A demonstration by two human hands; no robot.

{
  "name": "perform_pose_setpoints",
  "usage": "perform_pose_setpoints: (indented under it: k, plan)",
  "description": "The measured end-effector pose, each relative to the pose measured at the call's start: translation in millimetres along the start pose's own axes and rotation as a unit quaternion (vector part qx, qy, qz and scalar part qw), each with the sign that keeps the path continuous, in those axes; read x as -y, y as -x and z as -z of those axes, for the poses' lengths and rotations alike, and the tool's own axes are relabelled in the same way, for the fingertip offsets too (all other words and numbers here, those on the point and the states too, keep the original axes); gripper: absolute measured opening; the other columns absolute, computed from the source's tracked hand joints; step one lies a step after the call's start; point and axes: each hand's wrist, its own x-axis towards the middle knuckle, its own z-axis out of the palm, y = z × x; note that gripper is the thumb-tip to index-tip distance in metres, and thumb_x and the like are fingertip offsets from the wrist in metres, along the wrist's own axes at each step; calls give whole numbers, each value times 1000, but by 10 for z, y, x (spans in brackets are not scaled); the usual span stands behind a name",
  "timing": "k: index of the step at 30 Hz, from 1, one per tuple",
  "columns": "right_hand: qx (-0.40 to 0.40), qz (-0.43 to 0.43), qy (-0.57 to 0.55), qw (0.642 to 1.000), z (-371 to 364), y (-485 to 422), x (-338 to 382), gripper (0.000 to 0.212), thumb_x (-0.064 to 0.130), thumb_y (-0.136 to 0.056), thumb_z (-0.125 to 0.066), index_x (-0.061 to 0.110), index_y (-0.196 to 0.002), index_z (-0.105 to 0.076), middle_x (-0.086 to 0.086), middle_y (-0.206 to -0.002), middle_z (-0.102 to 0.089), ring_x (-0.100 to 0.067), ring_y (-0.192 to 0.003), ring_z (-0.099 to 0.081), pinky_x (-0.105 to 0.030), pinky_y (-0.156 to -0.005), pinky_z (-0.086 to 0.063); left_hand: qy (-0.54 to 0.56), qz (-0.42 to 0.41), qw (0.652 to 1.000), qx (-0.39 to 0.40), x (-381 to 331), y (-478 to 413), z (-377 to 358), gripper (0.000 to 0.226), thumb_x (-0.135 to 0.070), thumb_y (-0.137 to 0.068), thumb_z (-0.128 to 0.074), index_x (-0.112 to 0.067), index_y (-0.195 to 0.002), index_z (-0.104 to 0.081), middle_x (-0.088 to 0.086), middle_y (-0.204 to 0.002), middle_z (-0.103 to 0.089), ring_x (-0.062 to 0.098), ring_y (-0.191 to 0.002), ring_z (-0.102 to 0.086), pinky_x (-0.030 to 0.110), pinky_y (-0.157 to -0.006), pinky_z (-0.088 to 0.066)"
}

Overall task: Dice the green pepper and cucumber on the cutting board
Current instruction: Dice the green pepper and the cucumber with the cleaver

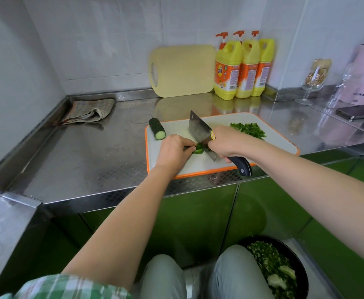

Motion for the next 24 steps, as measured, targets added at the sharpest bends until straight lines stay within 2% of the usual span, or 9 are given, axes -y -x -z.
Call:
perform_pose_setpoints:
  k: [6,10,14,19,24]
  plan:
    - [7,-14,-1,1000,2,-44,59,14,-1,-89,-39,1,-76,-46,-18,-60,-50,-25,-44,-47,-23,-47,-38,-4,-1,1000,0,13,1,-9,14,-15,-87,-69,-12,-98,-78,5,-97,-75,23,-90,-68,33,-80,-53]
    - [-38,-3,-24,999,-121,-83,18,6,3,-89,-41,4,-85,-46,-16,-69,-50,-27,-46,-53,-25,-45,-41,-13,-5,1000,-2,10,-3,-6,16,-16,-86,-70,-11,-99,-77,5,-99,-75,23,-91,-68,33,-81,-53]
    - [-73,10,-59,996,-73,-75,-95,10,9,-94,-39,9,-86,-44,-12,-73,-50,-27,-48,-54,-26,-46,-43,-9,0,1000,-1,4,2,-4,17,-17,-87,-70,-10,-100,-77,5,-102,-74,22,-94,-68,32,-85,-53]
    - [-25,16,-52,998,59,13,-47,9,5,-91,-38,3,-91,-47,-15,-67,-51,-24,-45,-49,-26,-45,-40,-3,1,1000,-2,-13,11,13,16,-16,-87,-70,-10,-99,-77,5,-100,-75,23,-93,-68,33,-84,-53]
    - [-1,9,-57,998,28,75,-20,17,1,-91,-36,9,-76,-38,-12,-63,-45,-22,-42,-42,-24,-41,-35,-5,-2,1000,-2,-17,13,16,14,-15,-87,-69,-10,-97,-77,6,-97,-75,24,-90,-68,34,-82,-53]
